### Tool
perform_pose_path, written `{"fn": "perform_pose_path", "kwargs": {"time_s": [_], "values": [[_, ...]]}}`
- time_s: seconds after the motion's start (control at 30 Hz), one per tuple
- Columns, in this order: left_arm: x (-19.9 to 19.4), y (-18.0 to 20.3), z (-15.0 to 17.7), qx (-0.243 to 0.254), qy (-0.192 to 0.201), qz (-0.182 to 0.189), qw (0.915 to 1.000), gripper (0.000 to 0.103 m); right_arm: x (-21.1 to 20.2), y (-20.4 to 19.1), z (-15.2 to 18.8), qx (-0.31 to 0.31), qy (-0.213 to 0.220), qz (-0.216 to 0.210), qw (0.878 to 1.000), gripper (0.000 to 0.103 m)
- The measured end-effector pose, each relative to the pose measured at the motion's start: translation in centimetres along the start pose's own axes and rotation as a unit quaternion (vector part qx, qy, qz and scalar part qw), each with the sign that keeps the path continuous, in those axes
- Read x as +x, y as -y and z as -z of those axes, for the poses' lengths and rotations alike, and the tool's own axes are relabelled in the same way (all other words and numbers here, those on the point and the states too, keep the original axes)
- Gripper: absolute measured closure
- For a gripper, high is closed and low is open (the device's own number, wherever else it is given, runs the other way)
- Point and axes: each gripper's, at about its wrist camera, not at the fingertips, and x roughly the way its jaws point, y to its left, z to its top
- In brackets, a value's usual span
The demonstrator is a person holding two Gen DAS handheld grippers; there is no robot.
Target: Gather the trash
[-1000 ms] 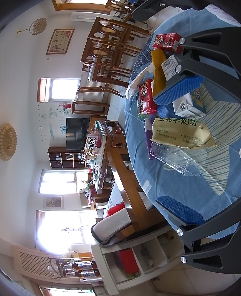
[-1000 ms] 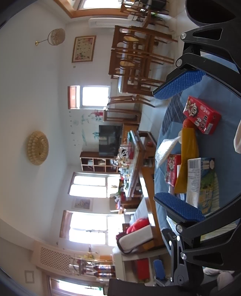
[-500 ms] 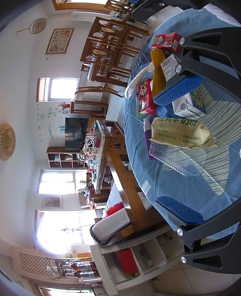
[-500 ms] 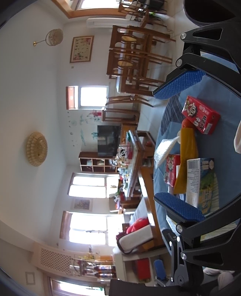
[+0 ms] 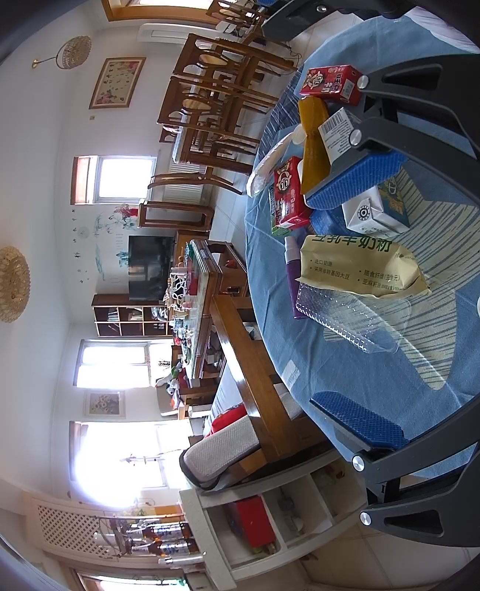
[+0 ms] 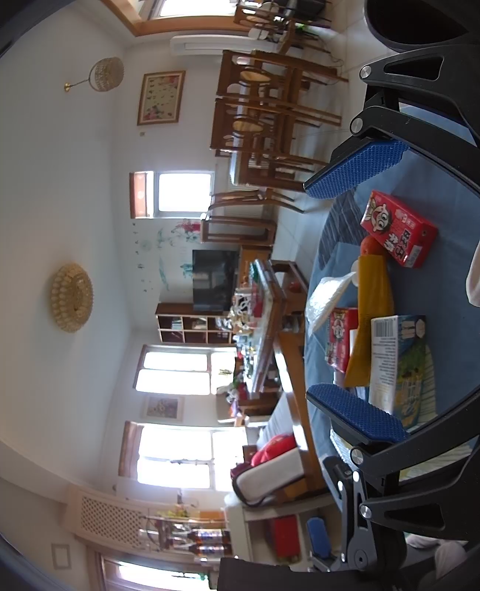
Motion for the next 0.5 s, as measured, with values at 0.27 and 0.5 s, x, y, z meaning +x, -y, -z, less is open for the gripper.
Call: {"fn": "perform_pose_path", "kwargs": {"time_s": [0.27,0.5], "values": [[0.04,0.06,0.05,0.000,-0.001,0.000,1.0000,0.005,0.00,0.01,0.09,0.001,-0.001,0.000,1.000,0.004],[0.10,0.01,0.31,-0.001,-0.004,0.002,1.0000,0.005,0.10,-0.05,0.39,0.003,-0.006,0.001,1.000,0.004]]}}
